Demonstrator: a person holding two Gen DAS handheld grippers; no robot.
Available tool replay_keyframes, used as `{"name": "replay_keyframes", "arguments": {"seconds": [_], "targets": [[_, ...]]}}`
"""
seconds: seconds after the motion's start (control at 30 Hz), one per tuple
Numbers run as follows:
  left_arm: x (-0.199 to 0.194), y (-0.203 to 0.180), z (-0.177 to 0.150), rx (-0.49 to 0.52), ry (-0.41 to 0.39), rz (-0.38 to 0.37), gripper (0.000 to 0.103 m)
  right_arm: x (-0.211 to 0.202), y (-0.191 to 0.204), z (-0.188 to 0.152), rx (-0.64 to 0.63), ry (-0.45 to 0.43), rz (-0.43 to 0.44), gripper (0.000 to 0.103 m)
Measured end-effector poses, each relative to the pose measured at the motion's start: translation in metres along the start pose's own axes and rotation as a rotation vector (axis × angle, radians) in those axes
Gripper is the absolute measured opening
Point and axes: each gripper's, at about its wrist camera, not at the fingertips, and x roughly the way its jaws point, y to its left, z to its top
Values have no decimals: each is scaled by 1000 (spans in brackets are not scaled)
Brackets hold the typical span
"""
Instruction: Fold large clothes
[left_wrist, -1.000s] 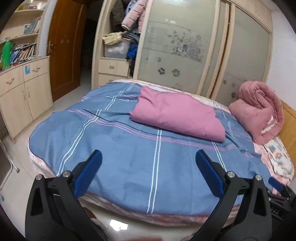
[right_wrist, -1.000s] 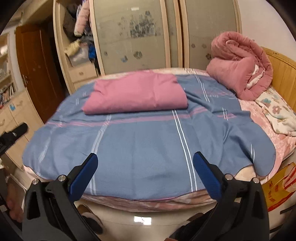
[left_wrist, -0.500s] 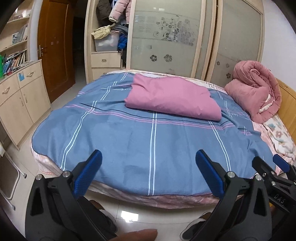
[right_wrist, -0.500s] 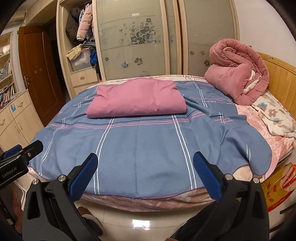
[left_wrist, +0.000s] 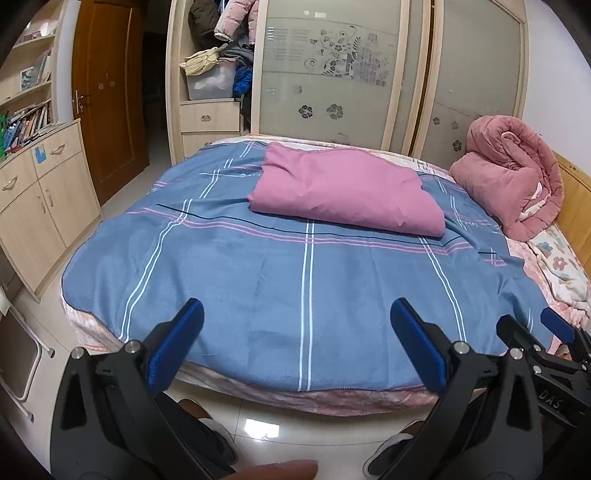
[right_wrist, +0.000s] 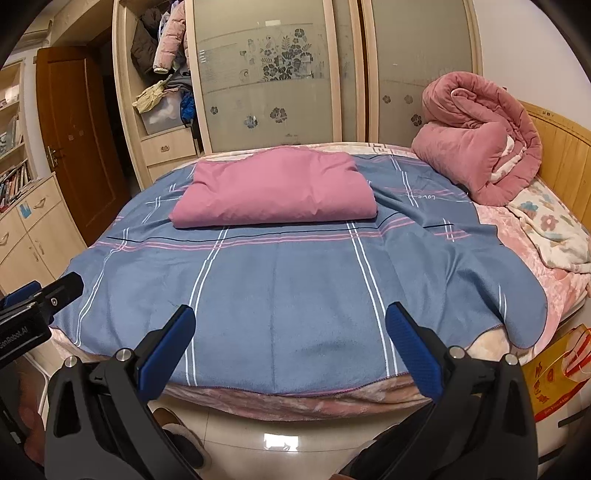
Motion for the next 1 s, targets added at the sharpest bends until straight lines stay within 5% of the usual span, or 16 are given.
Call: {"name": "replay_keyframes", "arguments": {"seconds": [1.0], "targets": [[22,-11,-5,44,37,-2,101,15,-4,-1,5,8,8,102]]}}
